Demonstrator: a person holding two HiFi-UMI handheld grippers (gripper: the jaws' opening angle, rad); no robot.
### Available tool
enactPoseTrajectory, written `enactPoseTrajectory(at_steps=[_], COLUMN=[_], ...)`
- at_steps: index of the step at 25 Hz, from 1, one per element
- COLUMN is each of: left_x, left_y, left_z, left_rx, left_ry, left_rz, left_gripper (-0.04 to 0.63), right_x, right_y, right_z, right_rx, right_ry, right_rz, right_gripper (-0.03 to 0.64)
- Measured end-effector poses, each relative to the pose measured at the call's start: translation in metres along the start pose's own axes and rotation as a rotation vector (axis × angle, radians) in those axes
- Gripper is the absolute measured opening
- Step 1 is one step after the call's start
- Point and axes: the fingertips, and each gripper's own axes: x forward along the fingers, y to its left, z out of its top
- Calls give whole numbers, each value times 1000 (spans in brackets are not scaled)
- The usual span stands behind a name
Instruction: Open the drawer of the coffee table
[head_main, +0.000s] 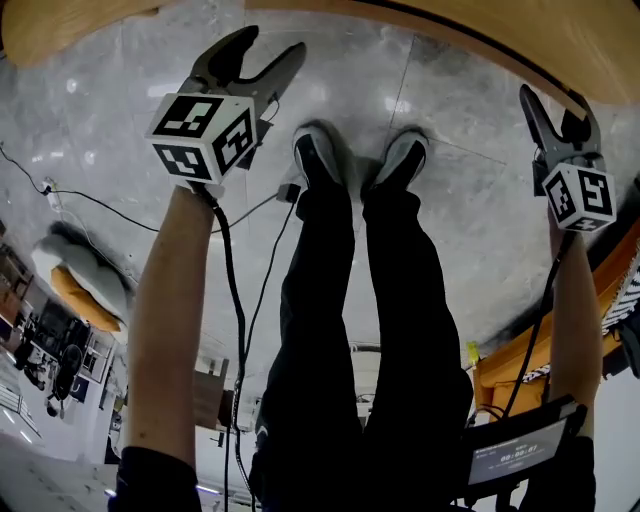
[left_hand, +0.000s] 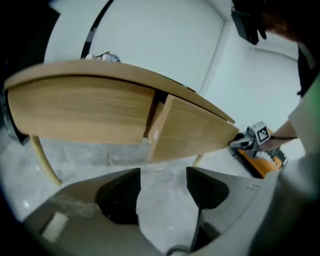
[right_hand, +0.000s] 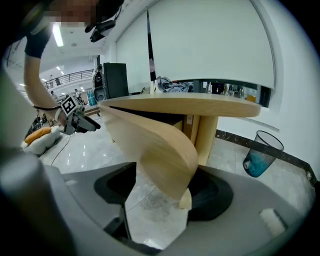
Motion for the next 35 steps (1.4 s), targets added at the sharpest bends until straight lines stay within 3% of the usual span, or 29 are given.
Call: enactPoseTrajectory(at_steps=[2, 5, 11, 16, 35], left_x=[-7, -4, 13, 13, -30], left_y=[16, 19, -1, -10, -45], left_z=[8, 22, 39, 42, -20], left_rx=[127, 264, 343, 255, 213], left_ry=[28, 57, 72, 89, 155], left_rz=[79, 110, 97, 128, 136], left_gripper=[296, 300, 293, 290, 290], right_x=[2, 5, 6, 1, -50], right_y=[4, 10, 12, 9, 51], right_z=[-1, -4, -6, -7, -50], right_rx=[-1, 3, -20, -61, -10], right_ry=[20, 42, 91, 116, 182], right_rz=[-1, -11, -21, -35, -36], right_gripper=[316, 314, 311, 310, 307])
